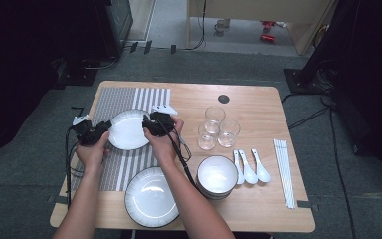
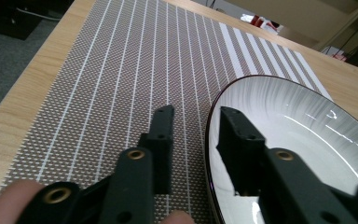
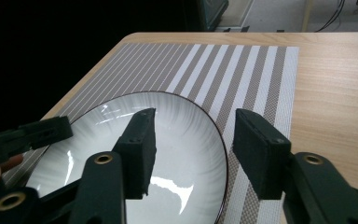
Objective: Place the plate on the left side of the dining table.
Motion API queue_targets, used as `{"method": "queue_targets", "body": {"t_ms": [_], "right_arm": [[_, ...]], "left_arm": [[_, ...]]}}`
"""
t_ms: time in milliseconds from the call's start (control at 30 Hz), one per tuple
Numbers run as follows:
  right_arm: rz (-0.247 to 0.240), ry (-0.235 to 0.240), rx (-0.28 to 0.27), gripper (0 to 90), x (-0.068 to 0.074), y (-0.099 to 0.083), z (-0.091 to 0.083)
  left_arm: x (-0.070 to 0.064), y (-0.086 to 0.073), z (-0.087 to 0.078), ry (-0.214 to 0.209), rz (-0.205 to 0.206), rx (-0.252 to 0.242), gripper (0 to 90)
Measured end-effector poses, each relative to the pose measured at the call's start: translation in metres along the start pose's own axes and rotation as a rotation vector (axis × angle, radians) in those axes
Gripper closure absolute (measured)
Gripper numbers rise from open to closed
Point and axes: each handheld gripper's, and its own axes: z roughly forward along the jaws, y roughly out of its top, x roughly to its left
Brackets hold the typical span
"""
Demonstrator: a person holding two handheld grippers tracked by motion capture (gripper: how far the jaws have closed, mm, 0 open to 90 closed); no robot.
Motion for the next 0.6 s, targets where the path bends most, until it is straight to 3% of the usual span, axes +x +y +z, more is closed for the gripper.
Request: {"method": "queue_targets", "body": {"t_ms": [67,267,600], "right_arm": [[-0.006,0.008,0.002,43.9,0.0,0.001,-0.006],[-0.028,-0.03,-0.004,40.5,-0.004,0.007,-0.025],[-0.063,-0.055,-0.008,38.2,-0.003,0.02,-0.058]], "left_arm": [[0.0,0.0,-0.001,0.011,0.008,0.0,61.4],[0.0,-0.001,-0.001,0.021,0.022,0.02,56.8],[0.002,-0.002,0.001,0.024,0.01,0.051,60.2]]}}
